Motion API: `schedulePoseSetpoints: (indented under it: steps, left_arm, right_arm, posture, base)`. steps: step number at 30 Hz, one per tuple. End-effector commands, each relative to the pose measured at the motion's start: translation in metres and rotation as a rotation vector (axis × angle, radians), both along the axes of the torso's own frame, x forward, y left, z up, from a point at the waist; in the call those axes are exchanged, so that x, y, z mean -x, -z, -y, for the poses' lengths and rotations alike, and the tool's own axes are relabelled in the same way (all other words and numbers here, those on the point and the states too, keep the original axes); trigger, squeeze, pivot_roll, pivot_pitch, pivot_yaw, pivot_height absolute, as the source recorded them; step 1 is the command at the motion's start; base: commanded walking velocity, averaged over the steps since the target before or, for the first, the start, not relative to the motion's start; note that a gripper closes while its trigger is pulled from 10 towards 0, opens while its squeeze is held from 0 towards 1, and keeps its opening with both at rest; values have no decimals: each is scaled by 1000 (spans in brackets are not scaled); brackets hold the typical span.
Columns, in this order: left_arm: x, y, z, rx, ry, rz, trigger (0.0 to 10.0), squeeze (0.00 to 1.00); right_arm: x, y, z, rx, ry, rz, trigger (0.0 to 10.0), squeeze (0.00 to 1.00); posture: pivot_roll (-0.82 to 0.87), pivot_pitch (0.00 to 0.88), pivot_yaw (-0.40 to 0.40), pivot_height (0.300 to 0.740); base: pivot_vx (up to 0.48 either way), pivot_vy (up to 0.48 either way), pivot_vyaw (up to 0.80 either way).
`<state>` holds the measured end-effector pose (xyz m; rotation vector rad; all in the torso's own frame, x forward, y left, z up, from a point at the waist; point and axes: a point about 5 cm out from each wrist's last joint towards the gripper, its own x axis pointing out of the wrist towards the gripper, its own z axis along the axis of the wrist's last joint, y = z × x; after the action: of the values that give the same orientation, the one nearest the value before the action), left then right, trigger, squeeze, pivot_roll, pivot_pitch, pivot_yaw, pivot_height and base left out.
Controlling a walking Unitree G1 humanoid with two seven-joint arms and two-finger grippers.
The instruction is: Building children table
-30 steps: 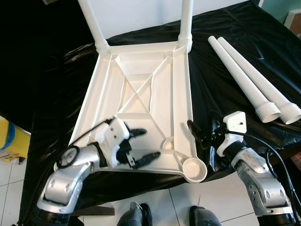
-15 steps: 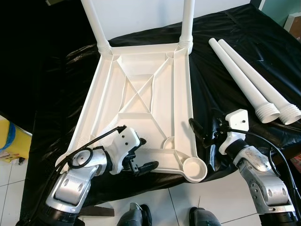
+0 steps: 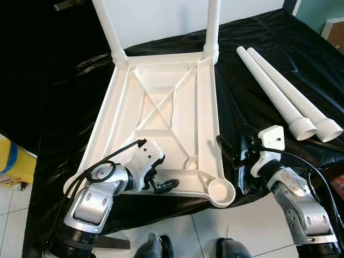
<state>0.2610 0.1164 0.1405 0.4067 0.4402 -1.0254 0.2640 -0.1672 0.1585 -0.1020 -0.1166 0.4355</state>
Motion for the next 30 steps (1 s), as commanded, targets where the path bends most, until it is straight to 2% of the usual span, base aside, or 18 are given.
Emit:
schedulePoseSetpoints:
  steps: [1,2,3,4,5,6,7,8,25,26,28,29,30]
  left_arm:
    - [-11,8,-11,-90,-267,110,10000,0]
    - [-11,7,-9,-91,-267,109,10000,0]
    - [-12,6,-8,-93,-263,106,9137,0]
    - [-11,6,-6,-96,-256,100,6431,0]
    - [-11,6,-6,-96,-256,100,6431,0]
    - [-11,6,-5,-99,-251,96,4039,0]
    - [-11,6,-3,-112,-245,105,3922,0]
    - [-11,6,-3,-121,-240,103,0,0]
    - [-18,-1,1,-79,-305,142,0,0]
    - [-18,-4,5,-75,-288,181,1490,0]
    - [-18,-7,8,-74,-266,228,1490,0]
    - [-18,-9,13,-53,-240,250,10000,0]
    - [-18,-9,13,-53,-240,250,10000,0]
  right_arm:
    - [1,4,-1,-1,-11,-19,10000,0]
    - [0,4,-2,0,-12,-18,10000,0]
    - [0,4,-2,0,-13,-18,10000,0]
    - [0,4,-2,1,-14,-18,10000,0]
    - [0,4,-2,1,-14,-18,10000,0]
    - [0,4,-2,1,-14,-17,10000,0]
    - [0,4,-2,1,-15,-17,10000,0]
    - [0,4,-2,1,-15,-17,10000,0]
    - [-2,3,-1,-4,1,-8,10000,0]
    - [-2,3,-1,-8,9,-6,10000,0]
    - [-3,3,-1,-12,19,-3,10000,0]
    - [-4,3,0,-15,34,0,10000,0]
    - [-4,3,0,-15,34,0,10000,0]
  posture:
    - [-77,148,100,740]
    - [-78,146,101,740]
    - [-78,143,102,740]
    - [-78,143,103,740]
    - [-78,143,103,740]
    - [-79,141,104,740]
    - [-79,139,105,740]
    - [-79,139,106,740]
    - [-76,143,109,740]
    - [-75,146,106,740]
    - [-75,147,106,740]
    - [-73,149,105,740]
    - [-73,149,105,740]
  base:
    - [0,0,0]
    - [0,0,0]
    - [0,0,0]
    - [0,0,0]
    - [0,0,0]
    - [0,0,0]
    - [0,0,0]
    - [0,0,0]
    - [0,0,0]
    - [0,0,0]
    - [0,0,0]
    - [0,0,0]
    - [0,0,0]
